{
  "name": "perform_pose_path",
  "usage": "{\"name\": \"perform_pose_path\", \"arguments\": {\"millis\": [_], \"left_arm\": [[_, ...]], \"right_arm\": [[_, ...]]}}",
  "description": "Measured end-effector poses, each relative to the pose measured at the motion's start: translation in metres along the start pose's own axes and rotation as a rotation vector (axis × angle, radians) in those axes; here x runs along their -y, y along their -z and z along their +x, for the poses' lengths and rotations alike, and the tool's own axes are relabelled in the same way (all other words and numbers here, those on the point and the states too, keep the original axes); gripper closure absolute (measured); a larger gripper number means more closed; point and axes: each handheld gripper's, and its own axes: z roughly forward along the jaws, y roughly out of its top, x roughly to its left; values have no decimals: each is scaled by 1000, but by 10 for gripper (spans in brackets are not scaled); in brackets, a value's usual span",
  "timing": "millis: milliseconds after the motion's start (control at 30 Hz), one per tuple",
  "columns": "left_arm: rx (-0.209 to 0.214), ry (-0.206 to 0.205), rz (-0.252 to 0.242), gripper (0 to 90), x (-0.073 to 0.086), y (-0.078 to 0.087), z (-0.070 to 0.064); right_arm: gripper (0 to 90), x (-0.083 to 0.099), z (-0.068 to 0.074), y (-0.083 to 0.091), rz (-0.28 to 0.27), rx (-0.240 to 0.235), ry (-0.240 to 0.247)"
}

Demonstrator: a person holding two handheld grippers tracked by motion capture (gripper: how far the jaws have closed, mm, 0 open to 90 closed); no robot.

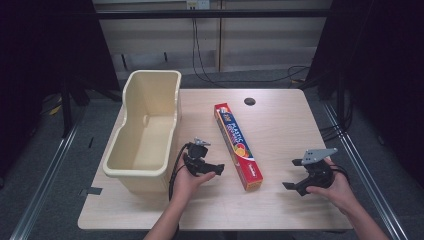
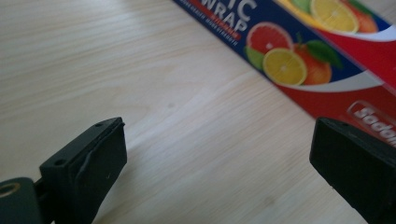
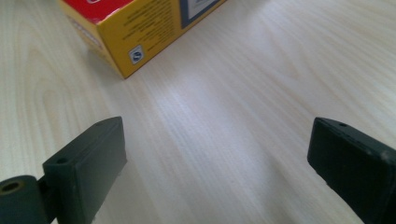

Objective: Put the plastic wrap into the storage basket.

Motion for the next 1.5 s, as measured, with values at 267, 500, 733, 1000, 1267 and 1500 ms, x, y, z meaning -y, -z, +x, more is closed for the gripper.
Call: {"name": "perform_pose_path", "arguments": {"millis": [267,500,733,1000,1267,1500], "left_arm": [[14,10,8,41,-34,-4,-12],[34,28,33,40,-51,-11,-14],[36,33,56,39,-67,-17,-16],[27,54,91,28,-83,-30,-14],[-7,100,111,14,-94,-47,-13],[-22,141,138,0,-102,-65,-15]], "right_arm": [[53,-5,-1,3,0,38,3],[50,-6,-5,2,-16,34,-12],[53,-6,-6,6,-25,51,-18],[54,-5,-10,6,-26,49,-28],[49,-3,-12,5,-27,53,-30],[49,-3,-12,3,-25,58,-33]]}}
